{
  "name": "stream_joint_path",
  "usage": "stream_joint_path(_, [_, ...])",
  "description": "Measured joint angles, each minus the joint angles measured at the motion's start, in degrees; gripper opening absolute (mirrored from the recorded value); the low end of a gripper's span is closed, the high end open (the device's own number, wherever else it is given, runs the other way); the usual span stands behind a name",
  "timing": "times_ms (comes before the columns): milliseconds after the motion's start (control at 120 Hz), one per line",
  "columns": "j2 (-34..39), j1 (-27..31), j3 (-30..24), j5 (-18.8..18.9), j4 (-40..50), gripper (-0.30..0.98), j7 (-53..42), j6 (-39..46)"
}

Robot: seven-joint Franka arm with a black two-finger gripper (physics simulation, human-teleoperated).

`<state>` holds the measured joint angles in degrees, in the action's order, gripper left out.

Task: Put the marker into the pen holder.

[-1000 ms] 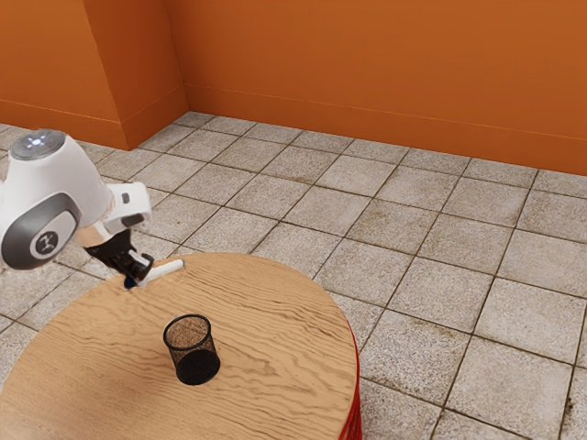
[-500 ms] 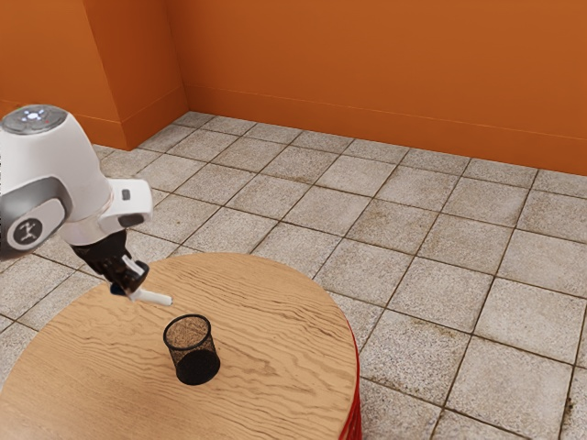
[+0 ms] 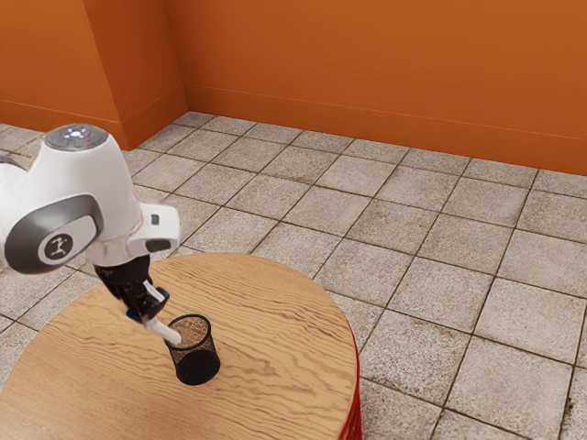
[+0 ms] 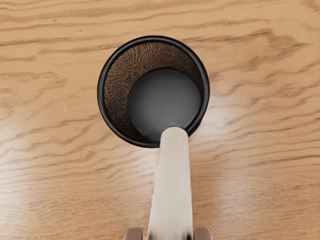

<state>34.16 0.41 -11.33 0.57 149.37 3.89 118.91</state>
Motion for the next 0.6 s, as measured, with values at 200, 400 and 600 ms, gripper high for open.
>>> stream_joint_path(200, [-6.33,0.11,0.31,0.68,-5.42,-0.03,-0.06,1.43])
stream_joint_path(400, [-8.3,0.12,1.98,1.16,-6.09,-0.03,-0.21,2.14])
stream_joint_path(600, [-10.25,0.11,2.1,0.58,-6.08,0.32,-0.78,3.0])
